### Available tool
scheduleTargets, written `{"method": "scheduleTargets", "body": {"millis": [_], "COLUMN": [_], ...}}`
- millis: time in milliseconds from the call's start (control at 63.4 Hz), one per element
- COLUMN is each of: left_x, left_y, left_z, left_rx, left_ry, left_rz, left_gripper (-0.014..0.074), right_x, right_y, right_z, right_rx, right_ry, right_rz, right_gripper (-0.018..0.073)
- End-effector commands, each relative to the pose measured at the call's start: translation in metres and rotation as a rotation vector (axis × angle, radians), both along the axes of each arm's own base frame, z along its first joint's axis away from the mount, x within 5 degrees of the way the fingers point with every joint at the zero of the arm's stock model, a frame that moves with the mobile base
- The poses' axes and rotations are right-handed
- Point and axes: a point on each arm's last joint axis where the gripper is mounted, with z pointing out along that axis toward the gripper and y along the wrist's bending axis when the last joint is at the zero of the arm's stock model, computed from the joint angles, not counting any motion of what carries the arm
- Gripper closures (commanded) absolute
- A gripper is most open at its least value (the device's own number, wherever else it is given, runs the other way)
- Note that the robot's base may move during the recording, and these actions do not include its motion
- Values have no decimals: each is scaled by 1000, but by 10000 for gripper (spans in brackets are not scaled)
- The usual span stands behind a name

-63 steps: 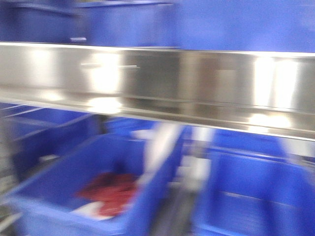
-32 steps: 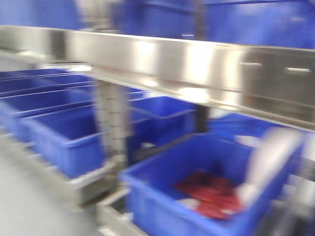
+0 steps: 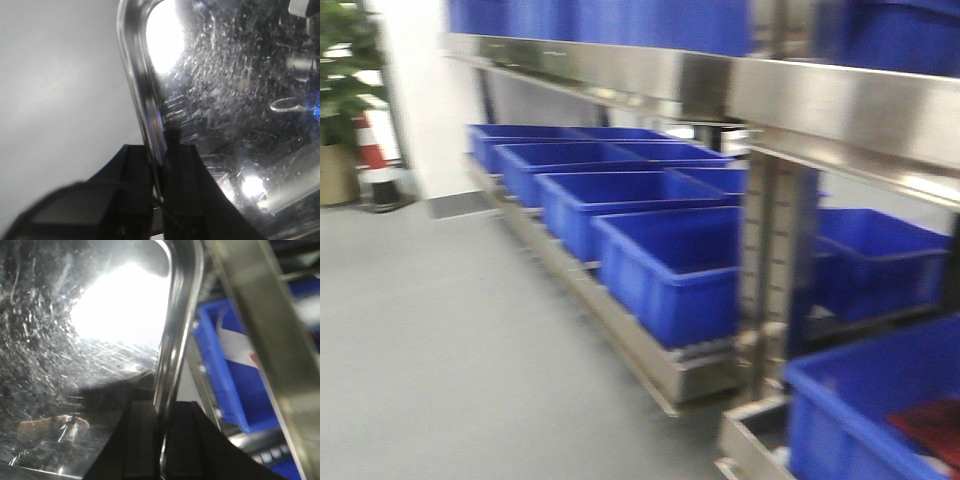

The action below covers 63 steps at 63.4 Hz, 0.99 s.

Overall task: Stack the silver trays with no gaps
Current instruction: 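Hold the tray in both grippers while driving away from the shelf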

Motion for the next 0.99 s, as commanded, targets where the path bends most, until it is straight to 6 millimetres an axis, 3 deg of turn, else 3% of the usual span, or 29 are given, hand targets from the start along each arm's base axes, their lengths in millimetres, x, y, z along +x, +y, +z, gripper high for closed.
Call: {"method": "scheduleTargets", "body": {"millis": [0,978], "left_x": [-15,-15], "left_y": [4,4], "left_z": [17,17], "left_rx": [-23,-23], "left_ry": [-13,-10], "left_rz": [-41,-42], "left_gripper": [644,644], "right_x": [-11,-11], "right_y": [-7,-7], "right_z": [16,16], "right_rx": [-1,-1], "right_ry": [-35,-35], "right_rz": [21,21], "right_gripper": [503,503]}}
